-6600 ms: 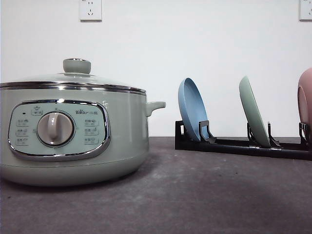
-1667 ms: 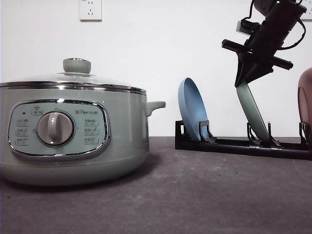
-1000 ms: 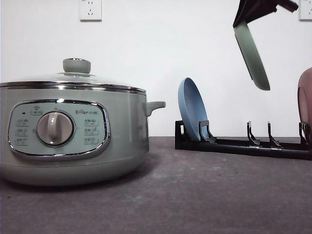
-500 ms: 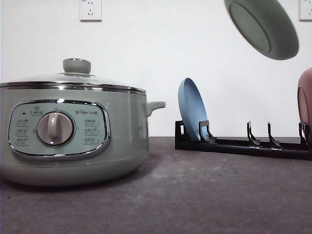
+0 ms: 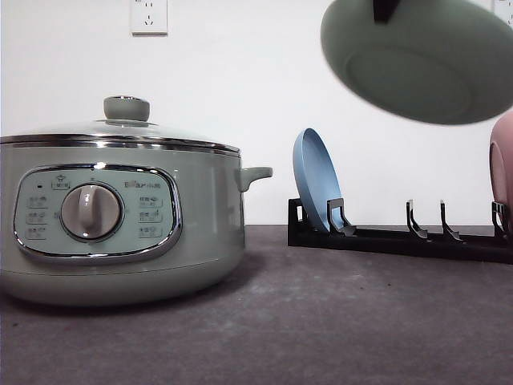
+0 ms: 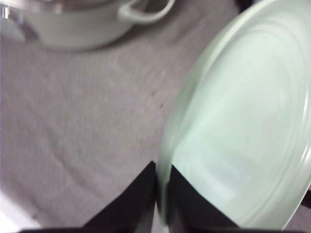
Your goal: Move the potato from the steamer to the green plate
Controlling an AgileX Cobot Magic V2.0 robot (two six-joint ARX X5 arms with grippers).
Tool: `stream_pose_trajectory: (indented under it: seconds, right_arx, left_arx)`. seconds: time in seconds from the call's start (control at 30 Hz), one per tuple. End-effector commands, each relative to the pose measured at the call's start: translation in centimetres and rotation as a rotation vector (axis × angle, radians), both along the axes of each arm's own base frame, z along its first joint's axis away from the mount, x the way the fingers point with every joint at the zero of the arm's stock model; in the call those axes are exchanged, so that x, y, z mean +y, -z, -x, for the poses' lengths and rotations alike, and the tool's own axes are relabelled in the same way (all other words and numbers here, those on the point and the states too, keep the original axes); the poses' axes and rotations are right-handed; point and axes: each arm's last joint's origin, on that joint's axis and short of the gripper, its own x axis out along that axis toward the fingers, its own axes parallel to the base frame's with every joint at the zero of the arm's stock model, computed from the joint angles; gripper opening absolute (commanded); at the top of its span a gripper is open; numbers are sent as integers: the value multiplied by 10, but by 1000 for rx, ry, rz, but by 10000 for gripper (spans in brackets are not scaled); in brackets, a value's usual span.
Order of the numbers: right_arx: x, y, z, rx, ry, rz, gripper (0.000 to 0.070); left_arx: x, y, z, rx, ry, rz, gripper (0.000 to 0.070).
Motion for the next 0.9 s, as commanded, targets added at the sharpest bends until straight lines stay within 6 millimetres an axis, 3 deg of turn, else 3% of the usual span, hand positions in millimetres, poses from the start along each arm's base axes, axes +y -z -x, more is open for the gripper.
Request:
stream_pose_trajectory:
  seconds: [0.0,0.4,0.87]
  right_arx:
    - [8,11,4,6,4,19,6]
    - [32,103,31,73,-85,116,6]
    - [59,158,28,150,-123,248,6]
  left_arx:
    - [0,-6,0,-33,11,-4,595]
    - [0,-6,0,-33,11,-4,595]
    - [0,-6,0,-33,11,-4,595]
